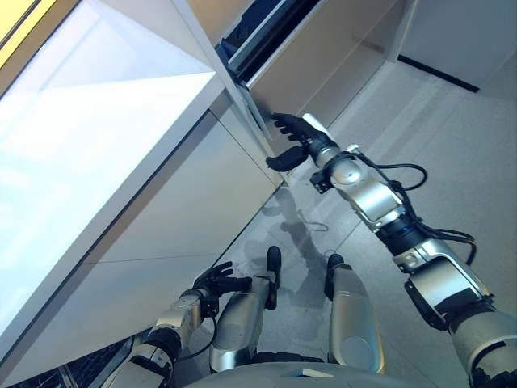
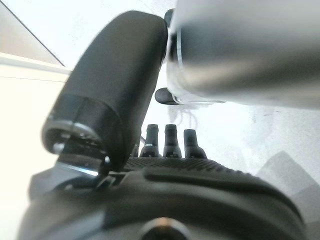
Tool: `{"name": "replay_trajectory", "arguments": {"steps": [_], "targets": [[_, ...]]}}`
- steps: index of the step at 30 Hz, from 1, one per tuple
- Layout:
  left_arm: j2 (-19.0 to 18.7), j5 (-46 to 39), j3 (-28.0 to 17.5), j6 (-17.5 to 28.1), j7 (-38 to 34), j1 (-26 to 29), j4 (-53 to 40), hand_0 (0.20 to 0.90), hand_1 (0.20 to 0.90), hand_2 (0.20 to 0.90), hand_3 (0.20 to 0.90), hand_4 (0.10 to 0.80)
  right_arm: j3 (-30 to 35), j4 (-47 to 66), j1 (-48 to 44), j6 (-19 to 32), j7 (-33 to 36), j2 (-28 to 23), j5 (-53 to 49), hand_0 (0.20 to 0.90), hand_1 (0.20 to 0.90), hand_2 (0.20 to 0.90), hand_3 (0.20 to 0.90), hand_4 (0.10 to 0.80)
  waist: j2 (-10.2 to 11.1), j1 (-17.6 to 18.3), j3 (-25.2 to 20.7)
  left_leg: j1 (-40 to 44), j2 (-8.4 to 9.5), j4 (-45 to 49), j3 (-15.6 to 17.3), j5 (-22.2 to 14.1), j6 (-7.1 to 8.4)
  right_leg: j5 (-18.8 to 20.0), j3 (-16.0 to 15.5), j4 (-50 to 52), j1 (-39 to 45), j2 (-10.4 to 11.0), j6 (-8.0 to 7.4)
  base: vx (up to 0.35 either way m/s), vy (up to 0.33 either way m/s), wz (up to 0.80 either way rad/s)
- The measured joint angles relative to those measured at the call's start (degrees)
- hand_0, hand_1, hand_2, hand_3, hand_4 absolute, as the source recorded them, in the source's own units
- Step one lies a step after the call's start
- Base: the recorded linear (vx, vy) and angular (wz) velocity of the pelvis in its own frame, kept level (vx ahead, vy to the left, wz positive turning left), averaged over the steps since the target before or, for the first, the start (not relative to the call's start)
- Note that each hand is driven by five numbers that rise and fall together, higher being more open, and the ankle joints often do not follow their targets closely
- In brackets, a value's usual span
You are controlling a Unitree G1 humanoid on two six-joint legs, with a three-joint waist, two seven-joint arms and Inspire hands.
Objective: Put drinks into fridge and close the fridge
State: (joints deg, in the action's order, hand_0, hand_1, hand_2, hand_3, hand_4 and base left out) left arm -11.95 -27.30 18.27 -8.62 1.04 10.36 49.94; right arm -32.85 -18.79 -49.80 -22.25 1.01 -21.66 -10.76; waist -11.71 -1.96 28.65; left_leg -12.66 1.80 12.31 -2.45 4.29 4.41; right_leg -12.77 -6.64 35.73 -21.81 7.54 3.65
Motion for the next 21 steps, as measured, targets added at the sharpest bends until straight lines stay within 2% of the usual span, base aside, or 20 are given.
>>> {"name": "replay_trajectory", "arguments": {"steps": [2, 7, 11, 14, 18, 21], "targets": [[0.0, 0.1, 0.0, 0.0, 0.9, 0.3, -0.6, 0.9, 0.9, 0.9, 0.9, 0.8, -0.3, -1.9, -1.1, 0.2, 1.5, 2.2, -0.9, 0.9, 0.9, 0.9, 0.9, 0.8, 0.0, -1.2, 0.0, -0.1, 0.29, 0.0, -0.6, 0.1, 0.05, -0.6, -0.6, 0.9, -0.1, 0.6, 0.17, -0.043, 0.013, 0.19], [-0.6, 0.2, 0.0, 0.0, 1.7, 0.6, -1.5, 0.9, 0.9, 0.9, 0.9, 0.8, 0.1, -4.1, -2.3, 1.4, 6.1, 2.4, -1.5, 0.9, 0.9, 0.9, 0.9, 0.8, -0.2, -1.3, -0.1, -1.1, 0.09, -1.0, -0.8, -0.1, 0.33, -0.9, -1.8, 1.3, -1.0, 1.1, 0.29, -0.018, -0.015, 0.16], [-0.6, 0.3, 0.0, -0.1, 2.0, 0.5, -2.2, 0.9, 0.9, 0.9, 0.9, 0.8, 0.1, -4.5, -2.3, 2.4, 7.8, 2.1, -1.6, 0.9, 0.9, 0.9, 0.9, 0.8, -0.2, -1.7, -0.1, -1.1, -0.11, -0.5, -1.0, 0.6, -0.46, -1.1, -2.1, 1.3, -0.7, 0.9, 0.65, 0.011, -0.005, 0.02], [-0.6, 0.4, 0.0, -0.1, 2.0, 1.0, -2.5, 0.9, 0.9, 0.9, 0.9, 0.8, 0.3, -5.7, -2.3, 4.9, 10.3, 0.6, -2.7, 0.9, 0.9, 0.9, 0.9, 0.8, -0.2, -2.0, -0.1, -0.9, -0.18, -0.5, -1.1, 1.1, 0.21, -1.1, -2.4, 0.9, -0.2, 0.9, 0.71, 0.051, -0.007, 0.05], [-0.6, 0.5, 0.0, -0.3, 1.6, 1.9, -2.7, 0.9, 0.9, 0.9, 0.9, 0.8, 1.3, -5.9, -0.7, 8.7, 13.1, -2.2, -3.9, 0.9, 0.9, 0.9, 0.9, 0.8, -0.2, -2.4, -0.1, 0.5, -0.42, -0.8, -1.3, 0.9, 0.22, -1.1, -3.2, -0.7, 2.2, 0.7, 0.64, 0.053, -0.049, 0.07], [-0.7, 0.5, -0.1, -1.5, 0.4, 1.9, -4.2, 0.9, 0.9, 0.9, 0.9, 0.8, 7.5, -4.5, 4.9, 13.1, 16.6, -2.8, -3.9, 0.9, 0.9, 0.9, 0.9, 0.8, -0.2, -2.3, -0.1, 2.6, -0.83, -1.3, -1.2, 0.2, -0.3, -0.7, -3.4, -3.0, 5.1, 0.1, 0.05, 0.077, -0.123, -0.01]]}}
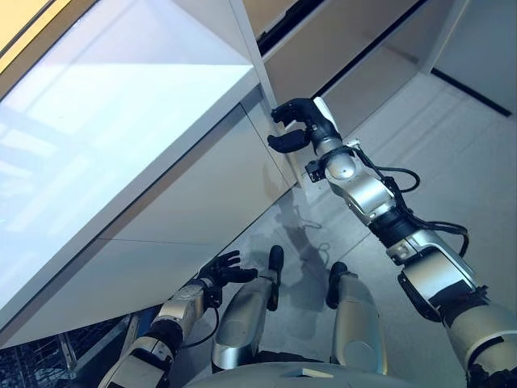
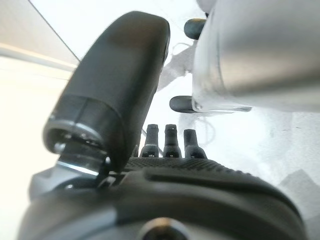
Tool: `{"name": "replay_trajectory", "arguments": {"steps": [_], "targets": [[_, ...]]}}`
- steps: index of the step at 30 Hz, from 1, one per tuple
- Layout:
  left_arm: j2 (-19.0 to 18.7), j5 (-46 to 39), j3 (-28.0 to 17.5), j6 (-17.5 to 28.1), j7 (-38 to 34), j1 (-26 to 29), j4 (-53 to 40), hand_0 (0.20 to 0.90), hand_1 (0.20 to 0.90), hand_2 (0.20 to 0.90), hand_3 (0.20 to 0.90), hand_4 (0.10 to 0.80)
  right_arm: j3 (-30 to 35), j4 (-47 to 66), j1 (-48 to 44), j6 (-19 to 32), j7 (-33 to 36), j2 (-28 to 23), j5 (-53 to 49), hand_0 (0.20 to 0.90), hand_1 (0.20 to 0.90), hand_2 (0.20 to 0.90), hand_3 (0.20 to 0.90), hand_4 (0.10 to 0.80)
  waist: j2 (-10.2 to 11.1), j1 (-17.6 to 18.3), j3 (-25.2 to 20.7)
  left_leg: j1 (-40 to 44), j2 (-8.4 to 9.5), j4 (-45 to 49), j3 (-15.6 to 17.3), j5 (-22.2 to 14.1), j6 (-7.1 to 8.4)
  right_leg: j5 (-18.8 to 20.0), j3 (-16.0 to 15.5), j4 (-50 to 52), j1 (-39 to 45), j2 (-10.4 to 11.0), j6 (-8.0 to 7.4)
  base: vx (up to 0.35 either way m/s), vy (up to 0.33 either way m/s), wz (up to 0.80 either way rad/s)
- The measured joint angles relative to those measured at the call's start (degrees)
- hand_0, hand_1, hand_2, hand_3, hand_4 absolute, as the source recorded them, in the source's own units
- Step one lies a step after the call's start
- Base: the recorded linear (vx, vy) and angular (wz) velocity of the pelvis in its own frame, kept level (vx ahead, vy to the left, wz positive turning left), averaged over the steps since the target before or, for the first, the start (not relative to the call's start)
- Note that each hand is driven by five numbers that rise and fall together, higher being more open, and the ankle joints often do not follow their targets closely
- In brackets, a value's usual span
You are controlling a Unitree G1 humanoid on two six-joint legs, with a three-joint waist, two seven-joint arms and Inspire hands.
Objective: Put drinks into fridge and close the fridge
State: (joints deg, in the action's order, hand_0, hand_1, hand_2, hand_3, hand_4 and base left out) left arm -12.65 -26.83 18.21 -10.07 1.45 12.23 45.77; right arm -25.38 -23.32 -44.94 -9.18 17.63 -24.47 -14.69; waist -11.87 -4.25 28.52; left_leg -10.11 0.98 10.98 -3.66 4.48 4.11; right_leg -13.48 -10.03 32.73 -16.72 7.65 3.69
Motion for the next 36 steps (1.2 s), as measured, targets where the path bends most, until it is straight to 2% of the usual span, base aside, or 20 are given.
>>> {"name": "replay_trajectory", "arguments": {"steps": [3, 5, 6, 8, 9, 11, 13, 17, 23, 26, 32, 36], "targets": [[0.0, 0.9, -0.2, -0.3, -0.7, -0.7, -0.6, 0.9, 0.9, 0.9, 0.9, 0.8, 6.9, 4.6, 9.3, 3.5, 1.6, -1.5, -1.0, 0.9, 0.9, 0.9, 0.9, 0.8, 0.4, 0.6, -0.2, 2.1, -0.49, -1.2, 0.3, -0.4, -0.09, 0.7, 0.2, -2.8, 2.7, -0.9, -0.96, 0.05, -0.152, -0.08], [-0.2, 2.1, -1.3, -1.1, -1.3, -2.8, -1.8, 0.9, 0.9, 0.9, 0.9, 0.8, 12.6, 6.5, 18.7, 6.0, 1.0, -1.7, -2.6, 0.9, 0.9, 0.9, 0.9, 0.8, 1.6, 1.5, -1.3, 3.6, -1.05, -2.7, 1.2, -0.6, -0.23, 1.8, 0.4, -5.8, 4.5, -2.0, -1.84, 0.055, -0.142, -0.19], [-0.3, 2.3, -2.4, -1.3, -1.4, -4.6, -2.1, 0.9, 0.9, 0.9, 0.9, 0.8, 16.0, 6.6, 25.5, 7.4, -0.1, -1.5, -3.5, 0.9, 0.9, 0.9, 0.9, 0.8, 2.9, 1.6, -2.5, 5.1, -1.35, -3.9, 2.1, -0.7, -0.35, 2.3, 0.8, -7.8, 6.2, -2.4, -2.26, 0.047, -0.122, -0.25], [-0.5, 2.3, -4.0, -2.0, -2.5, -8.0, -2.1, 0.9, 0.9, 0.9, 0.9, 0.8, 18.6, 5.6, 35.2, 7.9, -1.1, -1.3, -3.9, 0.9, 0.9, 0.9, 0.9, 0.8, 5.3, 3.2, -4.8, 8.2, -2.06, -6.7, 3.0, -0.8, -0.49, 3.4, 1.4, -12.0, 9.4, -3.5, -2.79, 0.029, -0.114, -0.25], [-0.4, 2.3, -4.7, -2.3, -2.7, -8.9, -1.8, 0.9, 0.9, 0.9, 0.9, 0.8, 18.8, 5.0, 37.3, 7.9, -1.8, -1.2, -3.9, 0.9, 0.9, 0.9, 0.9, 0.8, 6.0, 3.9, -5.7, 8.9, -2.31, -7.5, 3.3, -0.8, -0.52, 3.8, 1.4, -13.3, 10.3, -3.7, -2.88, 0.022, -0.104, -0.23], [-0.8, 2.4, -6.4, -2.4, -2.9, -11.0, 0.1, 0.9, 0.9, 0.9, 0.9, 0.8, 20.1, 0.9, 44.1, 7.6, -4.2, -0.2, -4.5, 0.9, 0.9, 0.9, 0.9, 0.8, 8.8, 6.2, -8.9, 11.8, -3.04, -9.8, 4.2, -0.9, -0.75, 5.5, 1.6, -18.7, 14.6, -4.9, -3.34, 0.001, -0.101, -0.15], [-1.0, 2.5, -8.1, -2.1, -2.9, -11.5, 2.5, 0.9, 0.9, 0.9, 0.9, 0.8, 21.1, -4.8, 47.2, 7.6, -5.8, 1.3, -4.6, 0.9, 0.9, 0.9, 0.9, 0.8, 10.7, 6.7, -11.6, 13.8, -3.59, -11.6, 5.1, -1.0, -0.82, 6.8, 1.9, -22.9, 17.4, -5.7, -3.5, -0.022, -0.084, -0.1], [-1.6, 3.9, -10.1, 0.2, -2.8, -13.3, 4.7, 0.9, 0.9, 0.9, 0.9, 0.8, 20.8, -12.9, 50.5, 6.5, -8.8, 3.9, -4.6, 0.9, 0.9, 0.9, 0.9, 0.8, 12.1, 7.0, -15.5, 15.7, -3.86, -13.7, 5.6, -1.0, -0.8, 8.8, 2.1, -28.0, 20.3, -6.4, -3.86, -0.021, -0.042, -0.06], [-1.5, 5.0, -10.1, 6.0, -1.7, -16.3, 13.0, 0.9, 0.9, 0.9, 0.9, 0.8, 19.8, -33.0, 50.9, 7.7, -13.2, 8.2, -0.8, 0.9, 0.9, 0.9, 0.9, 0.8, 11.1, 6.4, -21.6, 17.9, -3.71, -16.0, 5.9, -1.0, -1.0, 9.8, 2.2, -32.5, 23.3, -6.5, -4.33, -0.003, -0.005, -0.01], [-1.6, 6.9, -10.0, 9.1, -1.1, -16.7, 17.6, 0.9, 0.9, 0.9, 0.9, 0.8, 19.9, -41.6, 51.0, 8.1, -15.5, 9.6, 0.6, 0.9, 0.9, 0.9, 0.9, 0.8, 10.9, 5.6, -22.2, 18.3, -3.59, -16.0, 5.6, -1.0, -1.02, 10.3, 2.1, -33.7, 24.5, -6.4, -4.49, -0.009, 0.006, 0.05], [-1.5, 8.9, -9.9, 12.5, -0.3, -17.3, 20.7, 0.9, 0.9, 0.9, 0.9, 0.8, 19.9, -46.1, 49.5, 7.4, -18.5, 9.8, 2.9, 0.9, 0.9, 0.9, 0.9, 0.8, 12.0, 5.5, -23.0, 18.6, -3.63, -16.0, 5.4, -1.0, -1.01, 10.5, 2.0, -34.1, 25.1, -6.4, -4.28, -0.007, -0.003, 0.02], [-1.5, 8.9, -9.3, 12.9, 0.0, -17.1, 21.1, 0.9, 0.9, 0.9, 0.9, 0.8, 19.9, -46.6, 49.3, 6.5, -19.1, 10.0, 2.9, 0.9, 0.9, 0.9, 0.9, 0.8, 12.5, 5.6, -23.3, 18.8, -3.54, -16.0, 5.5, -1.1, -1.04, 10.5, 2.1, -34.1, 25.2, -6.4, -4.23, 0.0, 0.0, 0.0]]}}
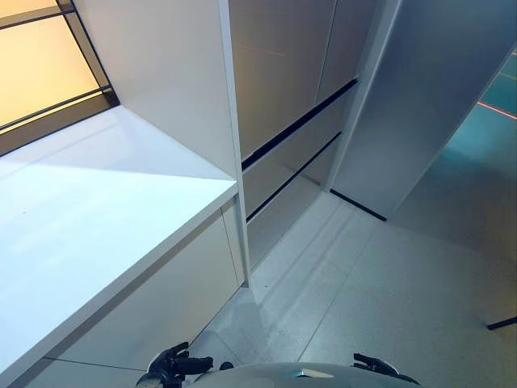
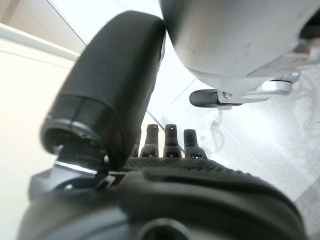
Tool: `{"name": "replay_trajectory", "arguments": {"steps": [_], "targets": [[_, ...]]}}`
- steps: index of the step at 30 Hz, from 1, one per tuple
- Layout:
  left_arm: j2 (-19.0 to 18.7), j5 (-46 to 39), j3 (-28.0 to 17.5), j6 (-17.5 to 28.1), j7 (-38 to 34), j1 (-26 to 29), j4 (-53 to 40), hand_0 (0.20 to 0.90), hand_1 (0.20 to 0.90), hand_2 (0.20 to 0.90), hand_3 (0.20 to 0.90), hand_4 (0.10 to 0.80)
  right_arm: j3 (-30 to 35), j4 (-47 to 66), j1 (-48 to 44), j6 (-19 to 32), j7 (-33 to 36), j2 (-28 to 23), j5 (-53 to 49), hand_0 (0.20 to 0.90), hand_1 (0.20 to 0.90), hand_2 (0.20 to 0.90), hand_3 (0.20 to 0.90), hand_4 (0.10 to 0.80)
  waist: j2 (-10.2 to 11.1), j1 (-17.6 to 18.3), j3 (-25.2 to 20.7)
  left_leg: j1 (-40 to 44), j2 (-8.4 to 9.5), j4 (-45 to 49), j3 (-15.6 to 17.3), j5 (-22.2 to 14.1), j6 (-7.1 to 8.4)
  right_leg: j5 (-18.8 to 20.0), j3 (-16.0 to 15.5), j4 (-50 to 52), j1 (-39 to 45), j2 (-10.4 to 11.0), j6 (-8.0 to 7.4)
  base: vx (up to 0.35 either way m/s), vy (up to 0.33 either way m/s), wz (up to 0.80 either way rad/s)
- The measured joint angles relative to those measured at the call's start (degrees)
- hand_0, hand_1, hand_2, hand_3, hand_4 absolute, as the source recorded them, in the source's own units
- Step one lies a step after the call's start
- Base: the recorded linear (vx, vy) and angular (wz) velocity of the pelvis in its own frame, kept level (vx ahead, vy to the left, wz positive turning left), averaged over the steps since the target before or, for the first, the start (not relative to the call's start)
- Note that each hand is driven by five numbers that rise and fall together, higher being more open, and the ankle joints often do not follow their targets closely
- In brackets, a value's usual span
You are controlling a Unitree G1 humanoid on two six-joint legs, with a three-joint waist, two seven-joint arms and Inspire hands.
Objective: Put drinks into fridge and close the fridge
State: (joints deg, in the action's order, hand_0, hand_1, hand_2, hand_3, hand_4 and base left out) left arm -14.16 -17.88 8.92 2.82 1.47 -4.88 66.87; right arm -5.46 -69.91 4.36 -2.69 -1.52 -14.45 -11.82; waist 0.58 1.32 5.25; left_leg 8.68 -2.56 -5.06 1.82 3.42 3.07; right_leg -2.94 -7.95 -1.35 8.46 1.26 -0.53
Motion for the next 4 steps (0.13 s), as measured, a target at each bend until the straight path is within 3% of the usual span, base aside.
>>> {"name": "replay_trajectory", "arguments": {"steps": [4], "targets": [[0.1, 0.0, 0.4, 0.0, 0.1, 0.4, 0.4, 0.9, 0.9, 0.9, 0.9, 0.8, 0.1, -0.1, 0.0, -0.2, -0.3, 0.0, 0.0, 0.9, 0.9, 0.9, 0.9, 0.8, 0.0, 0.1, -0.1, 0.1, 0.01, 0.0, 0.1, 0.0, -0.05, 0.0, 0.2, 0.0, 0.0, 0.0, 0.0, 0.0, 0.004, -0.02]]}}
